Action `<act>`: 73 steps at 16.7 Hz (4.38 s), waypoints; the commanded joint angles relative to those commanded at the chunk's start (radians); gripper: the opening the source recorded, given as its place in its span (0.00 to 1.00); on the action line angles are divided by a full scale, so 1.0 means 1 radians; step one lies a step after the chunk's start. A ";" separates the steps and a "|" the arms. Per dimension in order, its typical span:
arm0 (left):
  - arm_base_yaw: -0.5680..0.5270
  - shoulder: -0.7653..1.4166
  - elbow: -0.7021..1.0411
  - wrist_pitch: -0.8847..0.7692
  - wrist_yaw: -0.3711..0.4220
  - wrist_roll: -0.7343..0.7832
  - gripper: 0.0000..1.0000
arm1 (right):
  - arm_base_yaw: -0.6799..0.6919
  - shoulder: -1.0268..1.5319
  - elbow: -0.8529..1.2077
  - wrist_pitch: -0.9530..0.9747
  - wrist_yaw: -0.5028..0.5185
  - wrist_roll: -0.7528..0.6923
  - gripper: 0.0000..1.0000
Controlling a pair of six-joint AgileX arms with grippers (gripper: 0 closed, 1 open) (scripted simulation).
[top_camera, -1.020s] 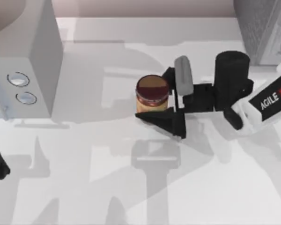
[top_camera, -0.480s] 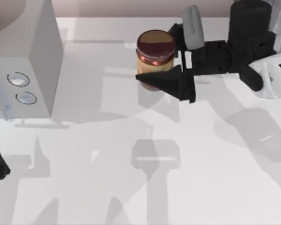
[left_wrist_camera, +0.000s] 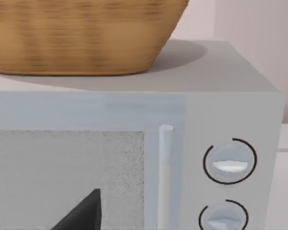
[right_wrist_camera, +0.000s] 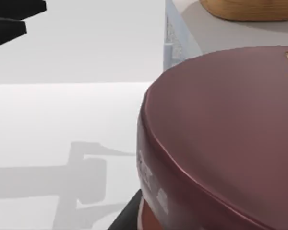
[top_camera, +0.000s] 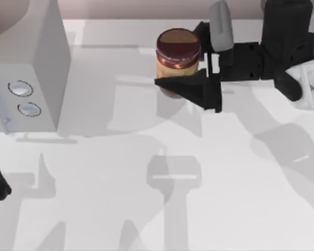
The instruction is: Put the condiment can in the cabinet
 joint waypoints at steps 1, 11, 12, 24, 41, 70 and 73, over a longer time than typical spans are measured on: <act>0.000 0.000 0.000 0.000 0.000 0.000 1.00 | -0.006 -0.042 -0.024 -0.013 0.022 0.005 0.00; 0.000 0.000 0.000 0.000 0.000 0.000 1.00 | -0.172 -0.963 -0.525 -0.283 0.509 0.109 0.00; 0.000 0.000 0.000 0.000 0.000 0.000 1.00 | -0.193 -1.079 -0.589 -0.317 0.571 0.120 0.00; 0.000 0.000 0.000 0.000 0.000 0.000 1.00 | -0.365 -1.981 -1.149 -0.616 1.111 0.191 0.00; 0.000 0.000 0.000 0.000 0.000 0.000 1.00 | -0.300 -1.572 -0.618 -0.779 1.173 0.221 0.00; 0.000 0.000 0.000 0.000 0.000 0.000 1.00 | -0.220 -0.413 0.894 -1.110 1.288 0.211 0.00; 0.000 0.000 0.000 0.000 0.000 0.000 1.00 | -0.236 -0.243 1.025 -1.091 1.270 0.209 0.00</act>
